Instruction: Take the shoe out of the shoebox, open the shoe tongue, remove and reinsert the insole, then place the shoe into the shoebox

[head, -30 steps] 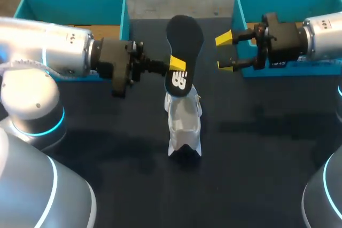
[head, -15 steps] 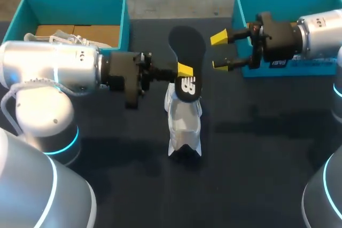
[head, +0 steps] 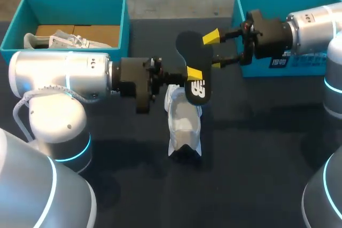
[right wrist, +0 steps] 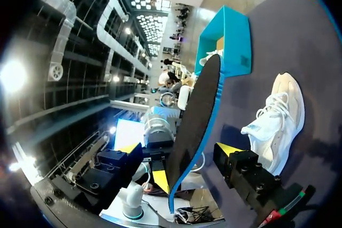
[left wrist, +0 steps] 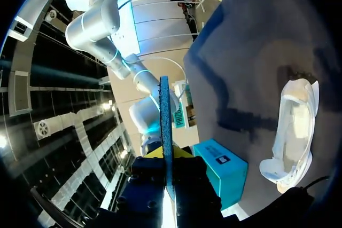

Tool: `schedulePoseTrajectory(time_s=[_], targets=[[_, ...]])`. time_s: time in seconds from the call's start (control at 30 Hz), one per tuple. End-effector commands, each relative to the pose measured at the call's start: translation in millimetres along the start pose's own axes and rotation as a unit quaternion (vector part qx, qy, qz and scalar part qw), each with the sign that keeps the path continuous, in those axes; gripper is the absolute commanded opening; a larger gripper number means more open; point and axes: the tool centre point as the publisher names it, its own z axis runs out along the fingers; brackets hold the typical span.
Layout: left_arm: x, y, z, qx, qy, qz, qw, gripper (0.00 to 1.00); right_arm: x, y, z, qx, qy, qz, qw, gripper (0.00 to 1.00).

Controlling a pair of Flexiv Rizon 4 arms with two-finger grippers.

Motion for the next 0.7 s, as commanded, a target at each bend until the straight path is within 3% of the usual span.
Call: schedulePoseTrajectory(time_s=[0.03, 0.27, 0.7], targets=[[0.8, -0.5, 1.1, -0.002, -0.002, 0.000, 1.000, 0.00, -1.1, 0.4, 2.1, 0.001, -0.001, 0.002, 1.000, 0.85], [0.1, -0.4, 0.0, 0.003, -0.002, 0.002, 1.000, 0.00, -2.6, 0.0, 1.5, 0.003, 0.001, 0.005, 1.000, 0.85], [-4.1, -0.3, -7.1, 0.053, -0.009, 0.028, 0.998, 0.00, -4.8, -7.1, -3.6, 0.028, -0.006, 0.021, 0.999, 0.91]])
